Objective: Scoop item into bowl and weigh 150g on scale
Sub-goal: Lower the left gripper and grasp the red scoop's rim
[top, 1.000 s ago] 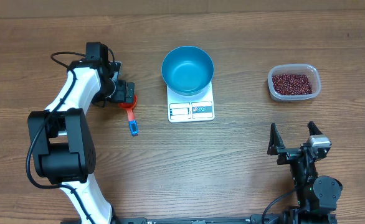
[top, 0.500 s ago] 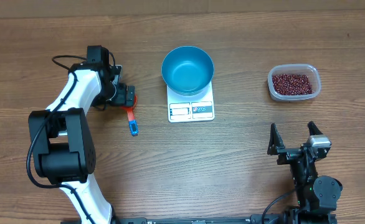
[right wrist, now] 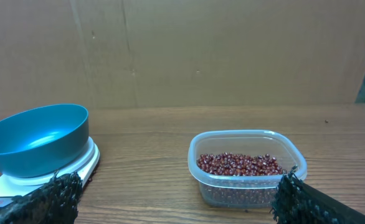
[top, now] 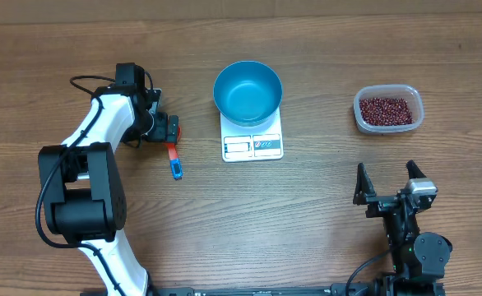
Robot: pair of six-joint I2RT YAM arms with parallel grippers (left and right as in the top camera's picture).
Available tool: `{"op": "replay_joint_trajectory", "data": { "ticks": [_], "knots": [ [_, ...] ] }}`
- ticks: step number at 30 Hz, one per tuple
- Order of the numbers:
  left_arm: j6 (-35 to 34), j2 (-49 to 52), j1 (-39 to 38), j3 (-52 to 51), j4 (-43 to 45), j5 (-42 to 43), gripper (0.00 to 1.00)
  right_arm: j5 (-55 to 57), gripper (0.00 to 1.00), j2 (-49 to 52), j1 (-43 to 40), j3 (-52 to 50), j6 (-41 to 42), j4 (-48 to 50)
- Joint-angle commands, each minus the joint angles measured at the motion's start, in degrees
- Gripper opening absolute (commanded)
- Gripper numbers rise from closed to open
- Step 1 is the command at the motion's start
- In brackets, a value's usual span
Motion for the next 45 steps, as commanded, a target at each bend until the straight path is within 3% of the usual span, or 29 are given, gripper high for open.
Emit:
{"op": "replay_joint_trajectory", "data": {
  "ticks": [1, 11, 13, 18, 22, 25, 29, 38, 41, 44, 45],
  "knots": [
    [0.09, 0.96, -0.13, -0.57, 0.35, -0.57, 1.00, -0.24, 1.00, -0.46, 0.28, -0.61, -0.20, 0.22],
    [0.13, 0.94, -0.13, -0.57, 0.46, -0.57, 0.99, -0.24, 1.00, -0.46, 0.28, -0.61, -0.22, 0.24],
    [0.11, 0.94, -0.13, -0.57, 0.55, -0.57, 0.92, -0.24, 1.00, -0.46, 0.28, -0.61, -0.22, 0.22],
    [0.11, 0.96, -0.13, -0.57, 0.55, -0.59, 0.87, -0.24, 1.00, -0.46, 0.28, -0.61, -0.22, 0.22],
    [0.11, 0.94, -0.13, -0.57, 0.57, -0.59, 0.67, -0.24, 1.00, -0.46, 0.28, -0.61, -0.22, 0.24],
    [0.13, 0.94, -0.13, -0.57, 0.59, -0.63, 0.61, -0.24, 1.00, -0.46, 0.28, -0.61, -0.22, 0.22],
    [0.15, 0.94, -0.13, -0.57, 0.59, -0.79, 0.42, -0.24, 1.00, -0.46, 0.28, -0.61, -0.22, 0.22],
    [0.13, 0.94, -0.13, -0.57, 0.55, -0.76, 0.20, -0.24, 1.00, -0.46, 0.28, -0.61, -0.20, 0.22],
    [0.15, 0.94, -0.13, -0.57, 0.44, -0.79, 0.17, -0.24, 1.00, -0.46, 0.28, -0.61, -0.20, 0.22],
    [0.15, 0.94, -0.13, -0.57, 0.44, -0.76, 0.04, -0.24, 1.00, -0.46, 0.28, -0.61, -0.22, 0.24],
    [0.13, 0.94, -0.13, -0.57, 0.37, -0.76, 0.04, -0.24, 1.00, -0.46, 0.28, -0.61, -0.22, 0.22]
  ]
}}
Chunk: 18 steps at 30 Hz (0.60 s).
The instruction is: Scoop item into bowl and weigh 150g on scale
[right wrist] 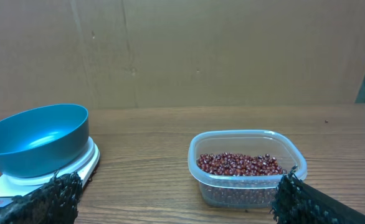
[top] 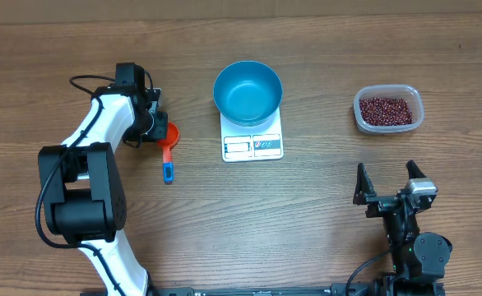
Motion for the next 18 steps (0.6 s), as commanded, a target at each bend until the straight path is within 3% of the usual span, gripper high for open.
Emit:
{"op": "replay_joint_trajectory", "data": {
  "ticks": [1, 12, 18],
  "knots": [
    [0.33, 0.94, -0.13, -0.52, 0.02, -0.44, 0.04, -0.22, 1.00, -0.46, 0.28, -0.61, -0.24, 0.22],
    [0.17, 0.66, -0.13, 0.11, -2.69, -0.24, 0.04, -0.22, 1.00, -0.46, 0.28, -0.61, -0.24, 0.22],
    [-5.38, -1.27, -0.17, 4.79, -7.32, 0.09, 0.04, -0.22, 1.00, -0.46, 0.28, -0.61, -0.24, 0.24]
  ]
}}
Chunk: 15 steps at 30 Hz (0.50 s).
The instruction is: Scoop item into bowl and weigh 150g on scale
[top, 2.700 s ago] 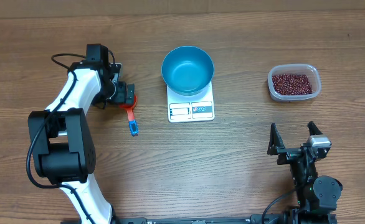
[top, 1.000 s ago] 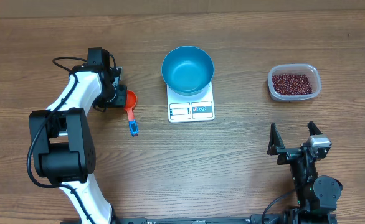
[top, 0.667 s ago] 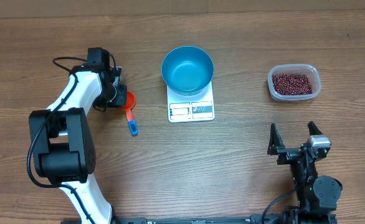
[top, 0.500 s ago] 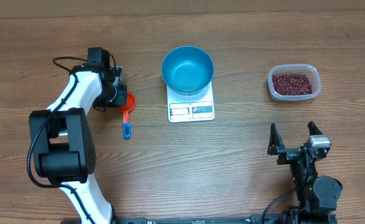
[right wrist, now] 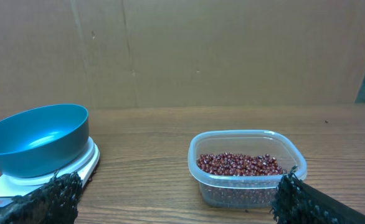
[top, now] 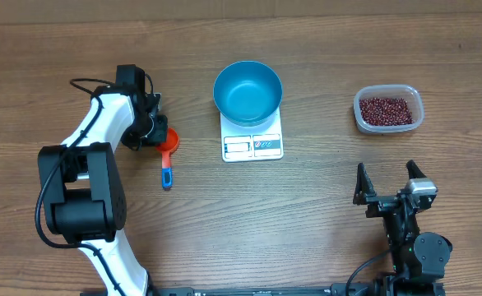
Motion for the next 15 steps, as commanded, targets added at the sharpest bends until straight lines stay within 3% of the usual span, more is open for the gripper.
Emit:
{"op": "replay_joint_trajectory", "data": {
  "ticks": [1, 4, 15],
  "knots": [
    [-3.93, -1.77, -0.17, 4.39, -2.86, 0.22, 0.04, -0.24, 1.00, -0.46, 0.26, -0.61, -0.20, 0.24],
    [-4.94, -4.22, -0.17, 5.35, -3.43, 0.22, 0.04, -0.24, 1.00, -0.46, 0.26, -0.61, -0.22, 0.24],
    [-26.60, -12.66, -0.17, 5.60, -4.11, 0.31, 0.04, -0.24, 1.00, -0.46, 0.26, -0.61, -0.22, 0.24]
  ]
}}
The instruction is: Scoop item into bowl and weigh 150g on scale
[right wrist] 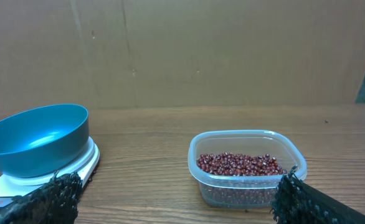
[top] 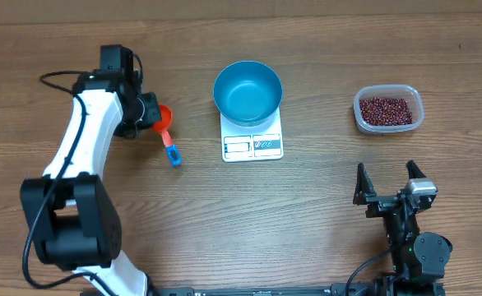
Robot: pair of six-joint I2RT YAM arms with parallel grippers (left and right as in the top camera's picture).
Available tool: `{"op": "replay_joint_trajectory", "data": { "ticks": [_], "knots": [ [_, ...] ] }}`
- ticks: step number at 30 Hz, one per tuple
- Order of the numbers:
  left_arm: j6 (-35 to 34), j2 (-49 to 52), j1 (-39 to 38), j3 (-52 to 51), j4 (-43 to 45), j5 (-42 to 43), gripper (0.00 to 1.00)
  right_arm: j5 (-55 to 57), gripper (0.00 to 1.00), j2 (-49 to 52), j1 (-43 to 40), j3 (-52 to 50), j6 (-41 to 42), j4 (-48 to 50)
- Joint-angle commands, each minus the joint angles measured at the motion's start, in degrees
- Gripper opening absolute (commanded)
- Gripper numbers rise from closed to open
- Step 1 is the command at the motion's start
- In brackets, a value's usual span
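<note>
An orange scoop with a blue handle is at the left of the table, its cup in my left gripper, which is shut on it, with the handle pointing toward the near edge. A blue bowl stands empty on the white scale at the centre; both also show in the right wrist view, bowl and scale. A clear tub of red beans sits at the right, straight ahead of my right gripper. That gripper rests open near the front edge, holding nothing.
A cable loops from the left arm over the table's left side. Bare wood lies between the scale and the tub of beans. A cardboard wall closes off the far edge.
My left arm has swung away to the far left, carrying the scoop with it. The scoop's cup now lies farther from the near edge and its handle points slightly right. The right arm is unchanged.
First the scoop lay tilted by my left gripper, left of the scale, handle toward the near edge. Then its orange cup faced up at the gripper, and shifted slightly. Now the gripper holds it farther back on the table. The right gripper stayed open throughout.
</note>
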Motion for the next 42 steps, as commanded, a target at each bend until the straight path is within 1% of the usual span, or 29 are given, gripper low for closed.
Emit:
{"op": "replay_joint_trajectory", "data": {
  "ticks": [1, 7, 11, 16, 18, 21, 23, 28, 31, 34, 36, 42],
  "knots": [
    [-10.40, -3.76, -0.17, 1.53, -0.17, 0.61, 0.04, -0.22, 1.00, -0.46, 0.28, -0.59, -0.24, 0.22],
    [-13.44, -5.03, -0.17, 1.53, -0.09, 7.63, 0.04, -0.22, 1.00, -0.46, 0.28, -0.59, -0.24, 0.22],
    [-17.07, -5.03, -0.17, 1.53, -0.09, 10.97, 0.04, -0.52, 1.00, -0.46, 0.28, -0.57, -0.02, 0.94],
    [-17.22, -5.03, -0.17, 1.53, 1.11, 14.97, 0.04, -0.87, 1.00, -0.46, 0.28, -0.26, 1.55, 3.13],
    [-17.20, -5.03, -0.22, 1.53, 2.51, 16.26, 0.04, -0.83, 1.00, -0.46, 0.28, 1.09, 1.51, 2.12],
    [-16.37, -5.03, -0.52, 1.53, 4.44, 17.90, 0.04, -0.83, 1.00, -0.46, 0.28, 3.89, 2.03, -1.03],
    [-16.37, -5.03, -1.29, 1.66, 5.20, 18.03, 0.04, -0.87, 1.00, -0.46, 0.28, 8.17, 4.74, -6.27],
    [-16.85, -5.03, -4.17, 2.78, 5.92, 16.20, 0.04, 1.92, 1.00, -0.31, 0.28, 20.50, 4.83, -26.62],
    [-16.85, -5.03, -6.12, 3.78, 6.95, 14.36, 0.04, 1.27, 1.00, 0.28, 0.28, 26.01, 9.31, -34.38],
    [-17.29, -5.03, -8.26, 4.55, 7.23, 12.17, 0.04, -1.88, 1.00, 1.62, 0.28, 30.21, 12.17, -38.23],
    [-17.62, -5.03, -9.05, 4.55, 7.48, 11.10, 0.04, -3.08, 1.00, 2.86, 0.28, 31.54, 12.26, -38.75],
    [-19.67, -5.03, -9.51, 4.55, 7.21, 10.91, 0.04, -9.46, 1.00, 11.76, 0.28, 35.63, 14.23, -39.60]
  ]
}}
